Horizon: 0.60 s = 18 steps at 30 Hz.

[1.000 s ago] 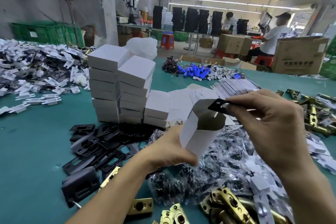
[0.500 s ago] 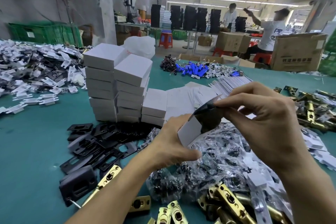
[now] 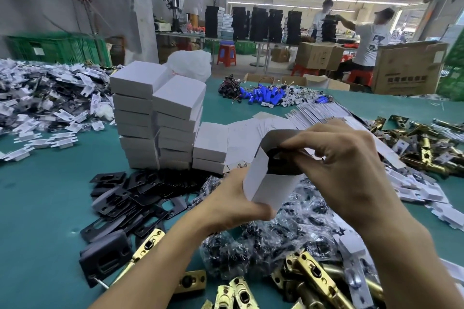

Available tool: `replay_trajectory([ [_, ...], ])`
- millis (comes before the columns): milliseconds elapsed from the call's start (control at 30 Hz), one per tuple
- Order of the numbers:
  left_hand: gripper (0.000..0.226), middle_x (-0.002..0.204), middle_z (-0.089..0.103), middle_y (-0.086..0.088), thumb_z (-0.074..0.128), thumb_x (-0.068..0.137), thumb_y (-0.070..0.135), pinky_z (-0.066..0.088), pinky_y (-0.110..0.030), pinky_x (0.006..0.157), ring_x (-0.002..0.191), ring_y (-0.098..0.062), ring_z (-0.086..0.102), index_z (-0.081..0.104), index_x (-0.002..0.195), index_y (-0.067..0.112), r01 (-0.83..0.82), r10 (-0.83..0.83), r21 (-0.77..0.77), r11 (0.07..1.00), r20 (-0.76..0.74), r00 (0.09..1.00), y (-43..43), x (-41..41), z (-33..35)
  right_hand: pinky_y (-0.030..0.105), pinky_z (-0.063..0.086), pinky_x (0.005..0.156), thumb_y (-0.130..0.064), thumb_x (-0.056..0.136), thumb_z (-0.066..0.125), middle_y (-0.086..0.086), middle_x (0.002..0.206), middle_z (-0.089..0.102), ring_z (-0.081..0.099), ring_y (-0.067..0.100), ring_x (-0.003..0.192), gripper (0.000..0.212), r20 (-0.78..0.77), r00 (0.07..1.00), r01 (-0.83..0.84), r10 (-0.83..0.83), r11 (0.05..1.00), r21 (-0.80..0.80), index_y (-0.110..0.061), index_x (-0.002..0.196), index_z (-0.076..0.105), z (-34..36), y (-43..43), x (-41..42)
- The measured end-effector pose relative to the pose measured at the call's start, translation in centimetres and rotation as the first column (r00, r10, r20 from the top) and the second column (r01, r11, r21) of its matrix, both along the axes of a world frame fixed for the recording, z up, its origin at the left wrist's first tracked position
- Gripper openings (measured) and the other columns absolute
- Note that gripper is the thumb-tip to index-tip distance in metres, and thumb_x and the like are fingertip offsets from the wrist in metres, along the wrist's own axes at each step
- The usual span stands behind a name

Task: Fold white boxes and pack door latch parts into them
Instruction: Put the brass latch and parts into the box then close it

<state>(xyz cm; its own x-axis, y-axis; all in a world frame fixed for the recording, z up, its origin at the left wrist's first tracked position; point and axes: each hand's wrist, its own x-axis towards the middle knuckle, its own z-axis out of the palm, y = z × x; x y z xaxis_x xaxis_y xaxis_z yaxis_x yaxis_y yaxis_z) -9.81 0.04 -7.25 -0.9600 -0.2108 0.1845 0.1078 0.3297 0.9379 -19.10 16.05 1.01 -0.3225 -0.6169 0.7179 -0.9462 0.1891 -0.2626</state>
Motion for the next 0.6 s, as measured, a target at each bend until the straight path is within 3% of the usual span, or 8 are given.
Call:
replay_trajectory([
  [100, 0.053, 0.101, 0.061, -0.022, 0.075, 0.062, 0.019, 0.048, -0.04, 0.072, 0.085, -0.02, 0.059, 0.063, 0.111, 0.006, 0.051, -0.052, 0.022, 0.998, 0.02, 0.998, 0.09, 0.22, 0.16, 0.043, 0.05, 0.06, -0.005, 0.076, 0.079, -0.005, 0.08, 0.073, 0.055, 0.021, 0.078, 0.023, 0.014, 1.0, 0.017, -0.018, 0.998, 0.065, -0.021, 0.093, 0.08, -0.05, 0.2, -0.14],
  [200, 0.059, 0.097, 0.062, -0.015, 0.076, 0.058, 0.032, 0.049, -0.038, 0.071, 0.085, -0.018, 0.06, 0.063, 0.111, 0.01, 0.08, -0.08, 0.01, 0.997, 0.039, 0.996, 0.13, 0.28, 0.23, 0.044, 0.049, 0.061, -0.009, 0.076, 0.079, -0.004, 0.079, 0.072, 0.051, 0.019, 0.079, 0.022, 0.028, 0.999, 0.031, -0.034, 0.995, 0.1, -0.025, 0.091, 0.08, -0.01, 0.28, -0.1],
  [367, 0.055, 0.101, 0.061, -0.014, 0.078, 0.062, 0.03, 0.05, -0.039, 0.073, 0.089, -0.028, 0.062, 0.063, 0.113, 0.014, 0.094, -0.095, 0.021, 0.995, 0.048, 0.994, 0.09, 0.39, 0.14, 0.039, 0.047, 0.065, -0.023, 0.08, 0.077, -0.004, 0.078, 0.063, 0.05, 0.015, 0.079, 0.021, 0.107, 0.992, 0.042, -0.068, 0.974, 0.223, -0.041, 0.09, 0.077, -0.07, -0.07, 0.43],
  [467, 0.048, 0.095, 0.061, -0.008, 0.078, 0.064, 0.027, 0.049, -0.034, 0.07, 0.083, -0.019, 0.061, 0.063, 0.109, 0.017, 0.097, -0.097, 0.005, 0.995, 0.054, 0.994, 0.01, 0.37, 0.07, 0.035, 0.046, 0.068, -0.028, 0.082, 0.076, -0.008, 0.079, 0.059, 0.05, 0.014, 0.081, 0.024, 0.149, 0.986, 0.032, -0.078, 0.957, 0.287, -0.05, 0.092, 0.075, -0.1, -0.09, 0.31],
  [600, 0.048, 0.098, 0.061, -0.018, 0.077, 0.064, 0.012, 0.048, -0.035, 0.071, 0.084, -0.017, 0.059, 0.065, 0.111, 0.009, 0.046, -0.049, 0.067, 0.997, 0.048, 0.998, -0.08, 0.16, -0.05, 0.039, 0.051, 0.072, -0.01, 0.081, 0.075, -0.01, 0.078, 0.062, 0.058, 0.016, 0.078, 0.028, 0.183, 0.981, 0.034, -0.062, 0.988, 0.149, -0.035, 0.092, 0.079, -0.2, 0.15, -0.13],
])
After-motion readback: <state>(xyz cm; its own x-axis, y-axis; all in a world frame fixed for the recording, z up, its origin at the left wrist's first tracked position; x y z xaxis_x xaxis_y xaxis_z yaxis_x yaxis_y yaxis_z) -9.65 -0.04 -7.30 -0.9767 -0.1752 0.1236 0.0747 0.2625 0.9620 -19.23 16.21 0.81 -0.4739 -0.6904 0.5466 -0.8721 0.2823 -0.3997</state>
